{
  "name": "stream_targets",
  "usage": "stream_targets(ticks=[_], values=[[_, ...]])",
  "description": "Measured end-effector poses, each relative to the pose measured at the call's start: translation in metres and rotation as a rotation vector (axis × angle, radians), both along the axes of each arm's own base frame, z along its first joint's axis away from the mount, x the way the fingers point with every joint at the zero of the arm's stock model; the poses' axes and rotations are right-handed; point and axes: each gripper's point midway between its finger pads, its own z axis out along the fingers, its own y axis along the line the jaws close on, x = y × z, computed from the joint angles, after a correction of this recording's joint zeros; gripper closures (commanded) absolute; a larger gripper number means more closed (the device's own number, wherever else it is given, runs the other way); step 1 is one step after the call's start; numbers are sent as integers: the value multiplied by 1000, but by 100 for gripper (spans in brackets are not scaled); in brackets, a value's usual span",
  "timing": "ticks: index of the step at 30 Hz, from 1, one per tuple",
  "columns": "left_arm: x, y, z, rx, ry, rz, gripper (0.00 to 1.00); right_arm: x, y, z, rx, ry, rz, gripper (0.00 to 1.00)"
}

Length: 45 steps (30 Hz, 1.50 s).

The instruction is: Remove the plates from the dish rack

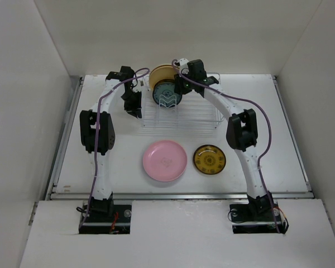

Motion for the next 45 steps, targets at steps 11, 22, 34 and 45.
stream_targets(ticks=[11,22,34,45], values=[[0,-3,-3,-6,-4,-5,100,4,9,17,-44,-103,22,100],[2,-3,-3,-2,-18,3,100,-25,-24,110,-48,-202,-111,100],[3,-1,-1,-19,7,92,100,-113,-58,191,109,-152,-185,100],[4,-4,1,-104,59,156,100,-328,-129,28,134,576,-279,100]])
